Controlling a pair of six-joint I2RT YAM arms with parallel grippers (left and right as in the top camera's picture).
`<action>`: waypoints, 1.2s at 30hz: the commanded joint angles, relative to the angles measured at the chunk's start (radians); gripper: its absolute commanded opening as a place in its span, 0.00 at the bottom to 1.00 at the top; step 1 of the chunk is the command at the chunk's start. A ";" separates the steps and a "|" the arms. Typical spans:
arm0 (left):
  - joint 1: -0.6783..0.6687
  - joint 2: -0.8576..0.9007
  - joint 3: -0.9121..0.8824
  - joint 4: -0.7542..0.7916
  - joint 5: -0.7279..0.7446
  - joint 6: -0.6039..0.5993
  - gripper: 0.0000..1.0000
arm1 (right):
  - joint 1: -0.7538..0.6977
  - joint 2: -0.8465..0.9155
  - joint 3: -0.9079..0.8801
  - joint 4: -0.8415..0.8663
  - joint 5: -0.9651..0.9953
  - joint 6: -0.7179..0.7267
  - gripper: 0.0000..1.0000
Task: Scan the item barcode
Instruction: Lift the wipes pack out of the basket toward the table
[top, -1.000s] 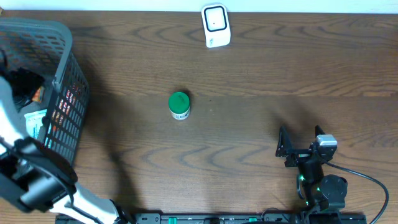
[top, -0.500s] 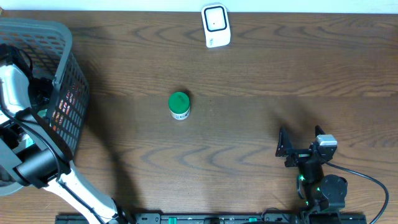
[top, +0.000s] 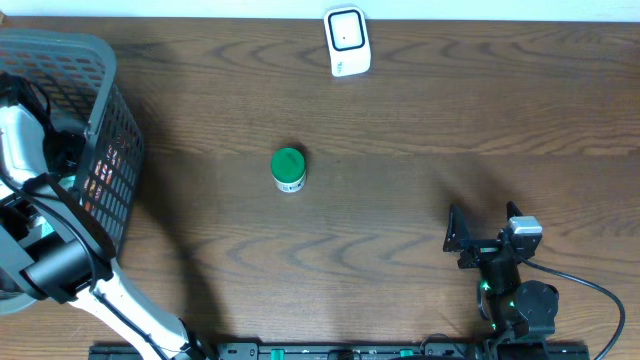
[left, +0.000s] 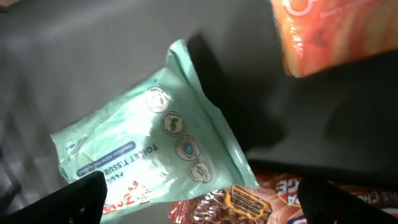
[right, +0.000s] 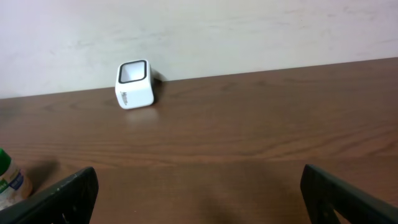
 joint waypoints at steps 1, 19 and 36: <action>0.016 0.014 -0.015 -0.005 -0.024 -0.008 0.98 | 0.006 0.000 -0.001 -0.004 -0.005 -0.015 0.99; 0.079 0.039 -0.076 -0.008 -0.046 -0.004 0.98 | 0.006 0.000 -0.001 -0.003 -0.005 -0.015 0.99; 0.078 0.061 -0.076 -0.003 -0.015 0.008 0.98 | 0.006 0.000 -0.001 -0.003 -0.005 -0.015 0.99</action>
